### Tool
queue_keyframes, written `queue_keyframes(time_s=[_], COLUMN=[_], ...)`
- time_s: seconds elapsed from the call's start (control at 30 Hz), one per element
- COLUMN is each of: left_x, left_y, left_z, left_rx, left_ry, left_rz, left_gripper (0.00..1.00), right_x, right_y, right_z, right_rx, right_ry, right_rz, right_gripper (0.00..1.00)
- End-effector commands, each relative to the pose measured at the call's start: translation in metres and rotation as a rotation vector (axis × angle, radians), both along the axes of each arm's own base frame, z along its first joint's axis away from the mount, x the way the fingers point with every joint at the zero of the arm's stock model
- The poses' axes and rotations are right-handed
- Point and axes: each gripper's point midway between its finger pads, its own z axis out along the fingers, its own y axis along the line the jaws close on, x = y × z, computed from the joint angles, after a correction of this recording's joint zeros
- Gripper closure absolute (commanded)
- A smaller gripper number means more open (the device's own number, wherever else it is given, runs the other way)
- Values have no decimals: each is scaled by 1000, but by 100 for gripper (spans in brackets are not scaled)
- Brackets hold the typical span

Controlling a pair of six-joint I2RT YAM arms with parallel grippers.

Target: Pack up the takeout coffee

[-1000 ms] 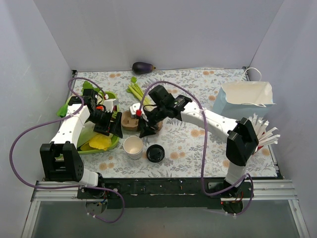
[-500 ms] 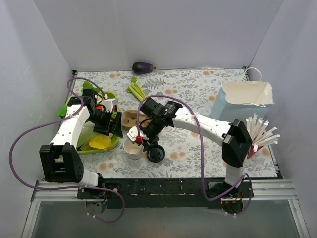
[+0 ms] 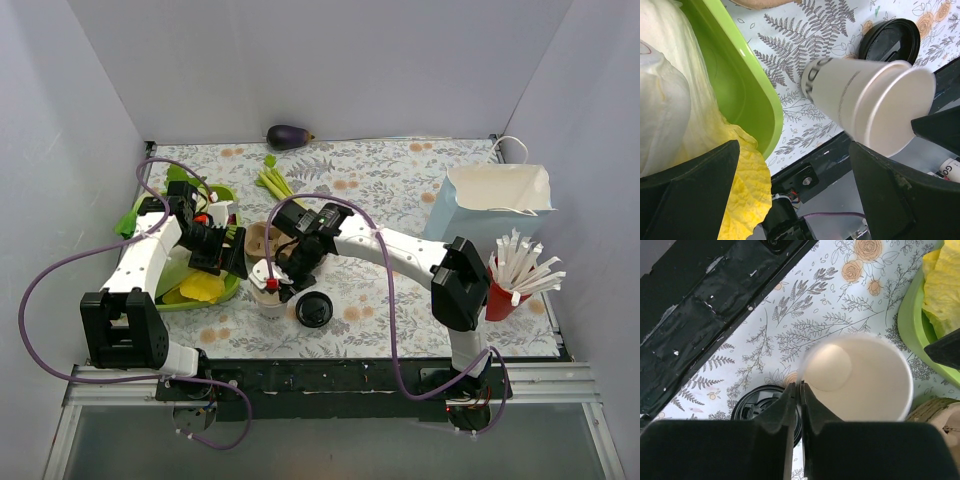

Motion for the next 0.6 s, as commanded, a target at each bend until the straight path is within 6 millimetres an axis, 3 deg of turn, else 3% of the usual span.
queue_keyframes(time_s=[0.0, 0.13, 0.2, 0.33, 0.57], left_x=[2, 4, 6, 11, 21], left_y=[0, -4, -7, -6, -11], left_z=[6, 11, 18, 29, 42], left_rx=[1, -25, -42, -40, -66], left_ry=[-47, -53, -68, -131, -183], left_rz=[-3, -14, -15, 1, 21], left_gripper=[8, 8, 8, 7, 6], right_x=[-2, 1, 4, 33, 50], right_y=[5, 11, 14, 42, 44], right_z=[14, 20, 21, 41, 34], right_rx=[29, 46, 26, 93, -24], right_ry=[-5, -4, 37, 100, 337], right_rz=[23, -15, -111, -425, -791], right_gripper=[93, 99, 99, 99, 99])
